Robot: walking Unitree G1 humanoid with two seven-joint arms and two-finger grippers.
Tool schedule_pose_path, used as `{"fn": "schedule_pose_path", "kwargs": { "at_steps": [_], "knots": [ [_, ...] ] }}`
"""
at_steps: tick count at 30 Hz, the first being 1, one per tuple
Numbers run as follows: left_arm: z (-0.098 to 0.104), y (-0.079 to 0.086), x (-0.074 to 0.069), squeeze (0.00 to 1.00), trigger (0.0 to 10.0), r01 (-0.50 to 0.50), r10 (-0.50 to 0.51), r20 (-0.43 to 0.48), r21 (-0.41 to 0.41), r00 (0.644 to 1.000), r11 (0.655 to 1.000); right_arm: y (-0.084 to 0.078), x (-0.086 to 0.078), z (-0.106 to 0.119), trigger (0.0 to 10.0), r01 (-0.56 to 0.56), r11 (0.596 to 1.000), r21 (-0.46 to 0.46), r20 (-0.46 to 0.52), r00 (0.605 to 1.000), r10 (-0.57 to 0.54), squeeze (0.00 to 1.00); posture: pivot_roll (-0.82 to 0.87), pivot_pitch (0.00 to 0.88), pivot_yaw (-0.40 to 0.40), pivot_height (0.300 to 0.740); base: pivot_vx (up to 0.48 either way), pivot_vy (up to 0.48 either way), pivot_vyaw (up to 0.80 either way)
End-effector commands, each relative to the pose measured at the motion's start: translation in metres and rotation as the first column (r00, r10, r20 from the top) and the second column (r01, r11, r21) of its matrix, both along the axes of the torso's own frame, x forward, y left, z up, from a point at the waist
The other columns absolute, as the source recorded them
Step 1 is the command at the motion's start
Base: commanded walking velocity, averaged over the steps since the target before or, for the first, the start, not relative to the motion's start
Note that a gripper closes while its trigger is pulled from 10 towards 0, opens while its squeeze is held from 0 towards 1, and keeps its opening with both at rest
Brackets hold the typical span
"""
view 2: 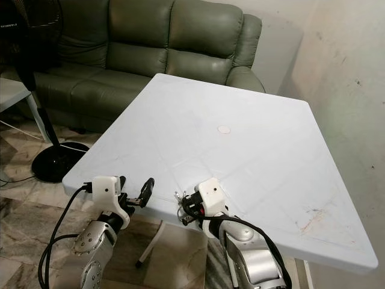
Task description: Hang keys on a hook
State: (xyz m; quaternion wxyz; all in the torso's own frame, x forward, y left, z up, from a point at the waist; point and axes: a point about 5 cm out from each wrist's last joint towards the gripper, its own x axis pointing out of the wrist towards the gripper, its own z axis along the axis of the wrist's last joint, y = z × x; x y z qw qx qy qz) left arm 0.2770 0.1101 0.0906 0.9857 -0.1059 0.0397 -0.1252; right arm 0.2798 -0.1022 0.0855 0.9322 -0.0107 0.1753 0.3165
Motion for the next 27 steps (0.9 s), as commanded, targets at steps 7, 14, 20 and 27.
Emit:
{"fn": "schedule_pose_path", "kwargs": {
  "at_steps": [7, 14, 20, 27],
  "knots": [
    [0.002, -0.005, 0.001, 0.00, 10.0, 0.009, -0.009, -0.001, -0.010, 1.000, 1.000, -0.002, 0.008, 0.004, 10.0, 0.046, 0.999, -0.026, 0.040, 0.998, -0.045, 0.00, 0.06, 0.047, -0.116, 0.740, 0.000, 0.000, 0.00],
    [0.002, -0.006, 0.001, 0.00, 10.0, 0.009, -0.009, -0.002, -0.012, 1.000, 1.000, -0.006, 0.019, 0.012, 10.0, 0.169, 0.986, 0.011, 0.085, 0.982, -0.169, 0.00, 0.06, 0.045, -0.118, 0.740, 0.000, 0.000, 0.00],
    [0.002, -0.006, 0.001, 0.00, 10.0, 0.008, -0.008, -0.004, -0.013, 1.000, 1.000, -0.009, 0.025, 0.016, 10.0, 0.218, 0.976, 0.026, 0.105, 0.970, -0.219, 0.00, 0.06, 0.045, -0.118, 0.740, 0.000, 0.000, 0.00],
    [0.002, -0.007, 0.001, 0.00, 10.0, 0.008, -0.008, -0.003, -0.015, 1.000, 1.000, -0.011, 0.024, 0.018, 0.0, 0.227, 0.971, 0.075, 0.110, 0.966, -0.234, 0.00, 0.06, 0.047, -0.118, 0.740, 0.000, 0.000, 0.00]
  ]
}}
